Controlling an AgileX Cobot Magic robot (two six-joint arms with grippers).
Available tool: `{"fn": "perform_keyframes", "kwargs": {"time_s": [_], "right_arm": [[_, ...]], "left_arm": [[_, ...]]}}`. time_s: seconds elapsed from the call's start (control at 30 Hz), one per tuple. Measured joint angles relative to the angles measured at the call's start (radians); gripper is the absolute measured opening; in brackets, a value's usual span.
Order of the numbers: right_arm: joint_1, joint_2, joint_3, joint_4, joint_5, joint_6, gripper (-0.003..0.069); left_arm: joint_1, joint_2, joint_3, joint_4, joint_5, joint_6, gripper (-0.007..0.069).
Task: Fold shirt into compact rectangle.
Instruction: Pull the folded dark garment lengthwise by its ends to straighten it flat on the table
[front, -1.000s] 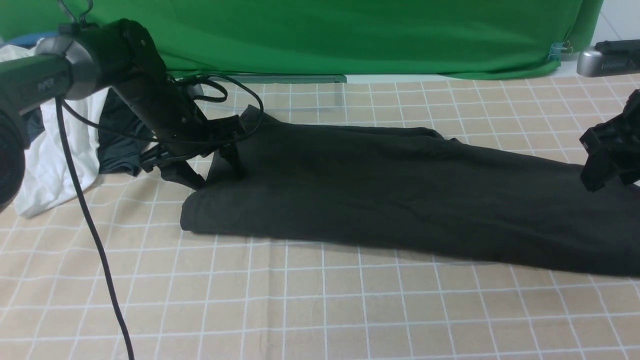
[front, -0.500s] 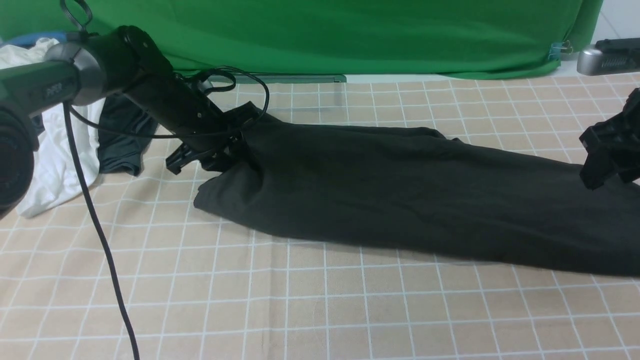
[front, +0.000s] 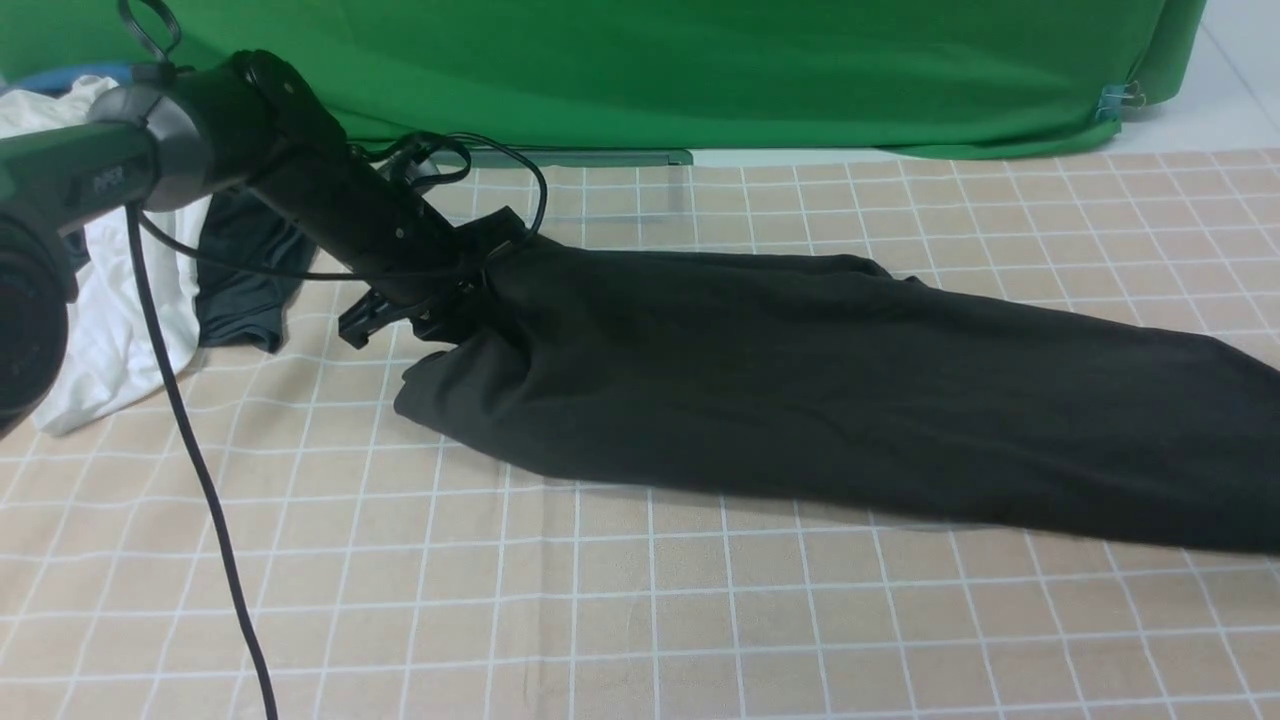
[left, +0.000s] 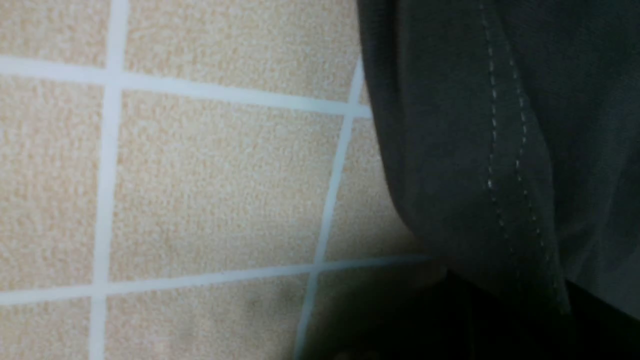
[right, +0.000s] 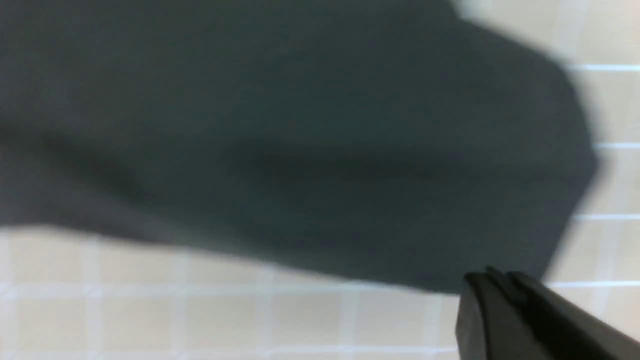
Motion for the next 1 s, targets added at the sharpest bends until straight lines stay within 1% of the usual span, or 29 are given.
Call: {"fn": "perform_keyframes", "kwargs": {"time_s": [0.03, 0.1, 0.13, 0.17, 0.2, 0.23, 0.3, 0.33, 0.57, 0.7, 0.87, 0.9, 1.0], "right_arm": [[-0.043, 0.001, 0.0, -0.003, -0.011, 0.005, 0.0136], [-0.085, 0.007, 0.0, -0.011, -0.015, 0.036, 0.0255], [-0.096, 0.011, 0.0, -0.011, -0.015, 0.045, 0.0317], [-0.106, 0.021, 0.0, -0.011, -0.013, 0.058, 0.0412], [-0.109, 0.03, 0.0, -0.011, -0.013, 0.065, 0.0472], [-0.111, 0.046, 0.0, -0.011, -0.009, 0.073, 0.0549], [-0.111, 0.077, 0.0, -0.011, -0.009, 0.076, 0.0623], [-0.111, 0.093, 0.0, -0.011, -0.01, 0.076, 0.0645], [-0.111, 0.192, 0.038, -0.011, -0.045, 0.062, 0.065], [-0.111, 0.254, 0.098, -0.011, -0.105, 0.045, 0.065], [-0.11, 0.293, 0.104, -0.011, -0.179, 0.04, 0.0647], [-0.109, 0.293, 0.104, -0.011, -0.186, 0.04, 0.0644], [-0.094, 0.293, 0.104, -0.011, -0.219, 0.035, 0.059]], "left_arm": [[0.0, 0.0, 0.0, 0.0, 0.004, 0.014, 0.0041], [0.0, 0.0, 0.0, 0.0, 0.007, 0.031, 0.0041], [0.0, 0.0, 0.0, 0.0, 0.007, 0.034, 0.0041], [0.0, 0.0, 0.0, 0.0, 0.007, 0.038, 0.0041], [0.0, 0.0, 0.0, 0.0, 0.007, 0.039, 0.0041], [0.0, 0.0, 0.0, 0.0, 0.007, 0.043, 0.0041], [0.0, 0.0, 0.0, 0.0, 0.007, 0.049, 0.0041], [0.0, 0.0, 0.0, 0.001, 0.007, 0.049, 0.0041], [0.0, 0.0, 0.0, 0.006, 0.008, 0.052, 0.0041], [0.0, 0.0, 0.0, 0.006, 0.009, 0.053, 0.0041], [0.0, 0.0, 0.0, 0.007, 0.016, 0.053, 0.0041], [0.0, 0.0, 0.0, 0.007, 0.019, 0.053, 0.0041], [0.0, 0.0, 0.0, 0.009, 0.027, 0.053, 0.0041]]}}
